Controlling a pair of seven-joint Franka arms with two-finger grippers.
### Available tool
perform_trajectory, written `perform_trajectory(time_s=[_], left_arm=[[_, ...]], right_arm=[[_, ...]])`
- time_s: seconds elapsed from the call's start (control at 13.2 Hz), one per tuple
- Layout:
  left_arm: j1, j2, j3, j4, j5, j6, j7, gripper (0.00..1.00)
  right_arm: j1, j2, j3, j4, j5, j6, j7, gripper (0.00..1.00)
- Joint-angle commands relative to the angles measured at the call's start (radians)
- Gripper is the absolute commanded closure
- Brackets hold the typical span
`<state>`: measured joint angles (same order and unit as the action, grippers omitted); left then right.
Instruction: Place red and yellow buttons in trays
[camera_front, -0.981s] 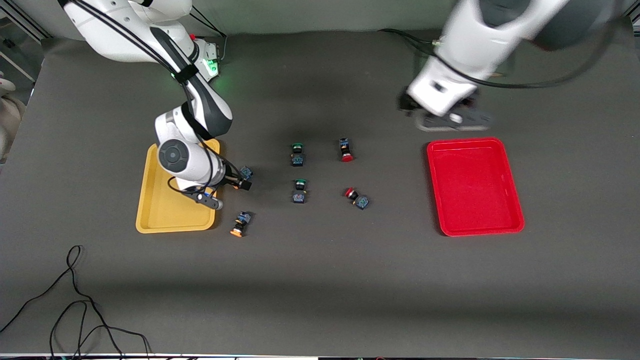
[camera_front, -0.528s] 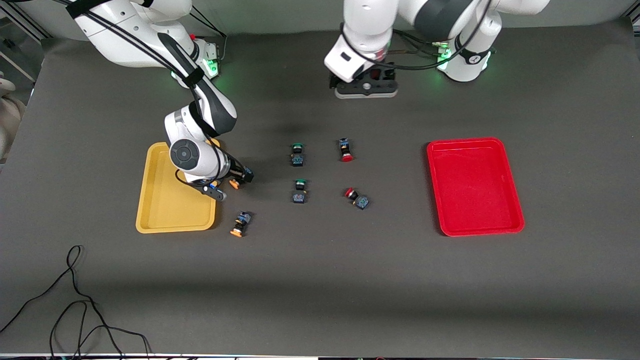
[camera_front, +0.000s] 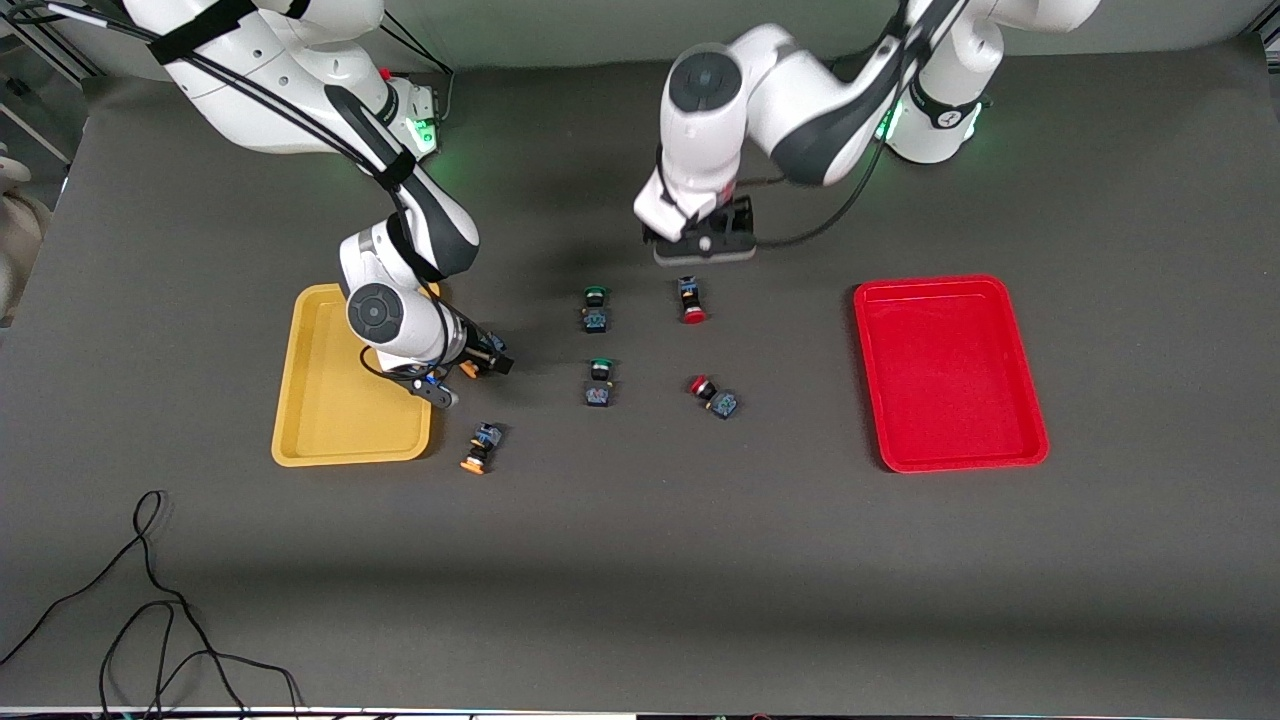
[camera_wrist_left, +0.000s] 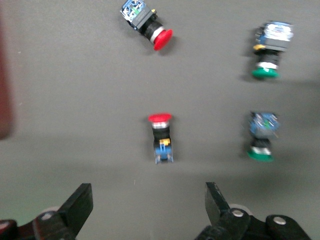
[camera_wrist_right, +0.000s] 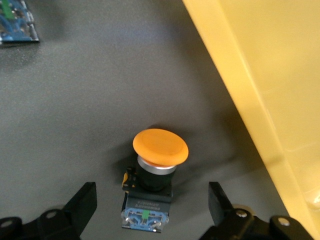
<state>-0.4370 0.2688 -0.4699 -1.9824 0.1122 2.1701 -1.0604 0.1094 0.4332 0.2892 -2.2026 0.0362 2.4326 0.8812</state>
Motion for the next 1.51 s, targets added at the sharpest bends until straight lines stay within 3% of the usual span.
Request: perform_trajectory(time_s=[0.0, 0.3, 0.45, 0.53, 0.68, 0.91, 1.06, 1.13, 1.28, 1.43], left_arm=[[-0.028, 0.14, 0.014, 0.011, 0.117, 0.101, -0.137, 0.0], [-0.028, 0.242, 0.02, -0.009, 0.211, 0.192, -0.233, 0.0], [-0.029, 0.277, 0.023, -0.009, 0.219, 0.23, -0.245, 0.0], [-0.031, 0.291, 0.023, -0.009, 0.24, 0.237, -0.275, 0.06], [-0.035, 0.317, 0.023, -0.007, 0.296, 0.246, -0.337, 0.32], [-0.026, 0.311, 0.023, -0.003, 0.299, 0.24, -0.339, 0.81], [-0.016, 0.296, 0.023, 0.007, 0.294, 0.223, -0.33, 1.0], [0.009, 0.271, 0.019, 0.005, 0.291, 0.22, -0.325, 1.0], [0.049, 0.21, -0.001, 0.013, 0.278, 0.186, -0.294, 1.0], [0.137, 0.153, -0.064, 0.033, 0.18, 0.134, -0.175, 1.0]], right_arm=[[-0.002, 0.001, 0.004, 0.0, -0.048, 0.013, 0.035, 0.13], [-0.002, 0.001, 0.002, 0.0, -0.056, 0.013, 0.033, 0.38], [-0.002, 0.001, 0.002, 0.0, -0.058, 0.013, 0.033, 0.63], [-0.002, -0.002, 0.002, 0.0, -0.058, 0.013, 0.033, 0.74], [-0.002, -0.025, 0.004, 0.003, -0.056, -0.006, 0.035, 0.88], [-0.003, -0.144, 0.005, 0.041, -0.045, -0.16, 0.032, 0.89], [-0.007, -0.274, -0.005, 0.057, -0.042, -0.286, -0.016, 0.89], [-0.014, -0.33, -0.031, 0.05, -0.041, -0.32, -0.089, 0.89], [-0.014, -0.384, -0.161, 0.04, -0.029, -0.369, -0.27, 0.89], [-0.014, -0.399, -0.301, -0.015, 0.119, -0.36, -0.489, 0.89]])
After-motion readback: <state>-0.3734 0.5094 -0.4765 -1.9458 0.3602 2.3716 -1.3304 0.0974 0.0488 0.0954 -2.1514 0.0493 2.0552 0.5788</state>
